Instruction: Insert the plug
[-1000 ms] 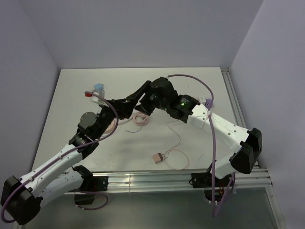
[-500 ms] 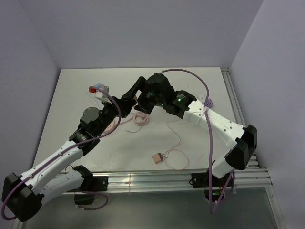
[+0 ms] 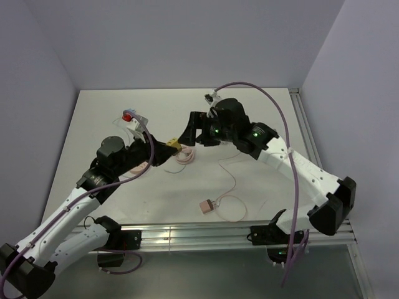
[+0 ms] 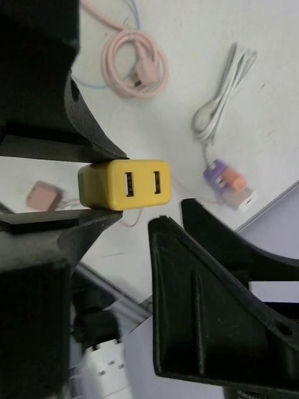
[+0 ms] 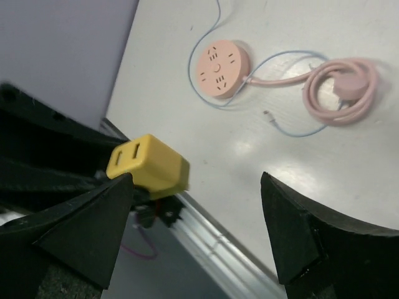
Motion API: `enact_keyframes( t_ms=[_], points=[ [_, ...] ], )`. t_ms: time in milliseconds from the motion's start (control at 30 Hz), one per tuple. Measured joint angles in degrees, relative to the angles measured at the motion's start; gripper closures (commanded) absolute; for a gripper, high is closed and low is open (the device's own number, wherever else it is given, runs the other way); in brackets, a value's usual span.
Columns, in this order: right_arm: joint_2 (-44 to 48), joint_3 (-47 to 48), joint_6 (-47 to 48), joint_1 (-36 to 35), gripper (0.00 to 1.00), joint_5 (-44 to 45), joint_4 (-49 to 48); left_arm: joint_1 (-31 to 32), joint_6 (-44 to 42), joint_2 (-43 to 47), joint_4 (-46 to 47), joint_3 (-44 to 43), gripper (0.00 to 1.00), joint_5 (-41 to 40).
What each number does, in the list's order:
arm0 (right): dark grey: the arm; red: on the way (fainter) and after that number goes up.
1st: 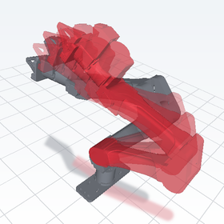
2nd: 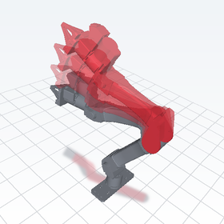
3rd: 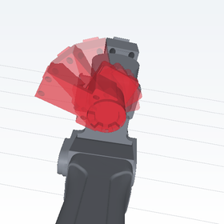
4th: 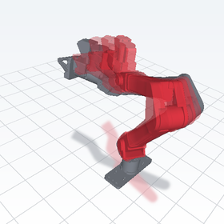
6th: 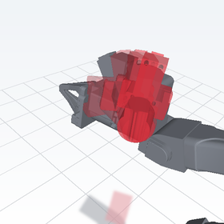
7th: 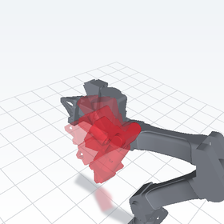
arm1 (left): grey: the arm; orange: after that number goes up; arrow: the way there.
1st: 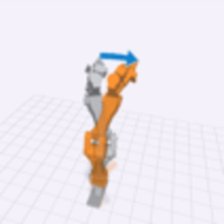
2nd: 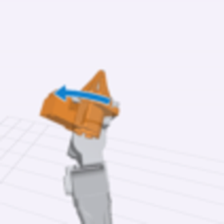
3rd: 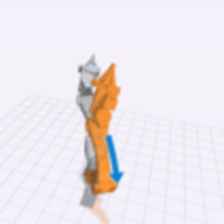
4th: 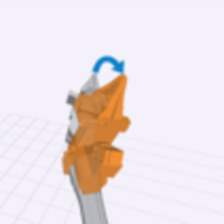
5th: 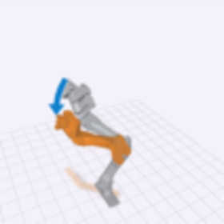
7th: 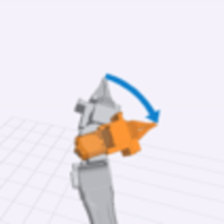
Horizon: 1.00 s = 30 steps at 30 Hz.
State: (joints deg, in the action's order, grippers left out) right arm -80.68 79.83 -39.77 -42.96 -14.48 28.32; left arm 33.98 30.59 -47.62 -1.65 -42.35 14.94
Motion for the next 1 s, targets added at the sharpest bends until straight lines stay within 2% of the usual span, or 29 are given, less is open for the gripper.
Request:
enact_keyframes(
  t_ms=[200,367,500,600,733,1000],
  points=[
    [11.52,-8.04,14.78,0.09,0.16,-0.94,-0.87,-4.72,-2.64,0.17,-5.22,-3.78,1.0,16.2],
    [15.3,-9.55,23.34,0.09,0.29,-9.79,-1.18,-6.6,-4.68,-0.2,-7.28,-4.28,1.0,30.56],
    [15.43,-10.43,26.47,0.09,0.36,-19.39,-2.05,-6.62,-5.73,-0.87,-8.52,-4.28,1.0,39.85],
    [15.43,-11.74,27.21,0.0,0.38,-26.8,-3.34,-6.62,-5.4,-0.28,-7.8,-4.28,1.0,44.33],
    [15.08,-11.98,27.23,-0.31,0.35,-33.44,-4.94,-6.62,-4.81,0.96,-6.03,-4.28,1.0,47.65],
    [11.58,-11.13,26.34,-2.27,0.35,-39.21,-6.8,-6.62,-3.76,1.16,-4.59,-4.26,0.99,50.01]
  ],
)
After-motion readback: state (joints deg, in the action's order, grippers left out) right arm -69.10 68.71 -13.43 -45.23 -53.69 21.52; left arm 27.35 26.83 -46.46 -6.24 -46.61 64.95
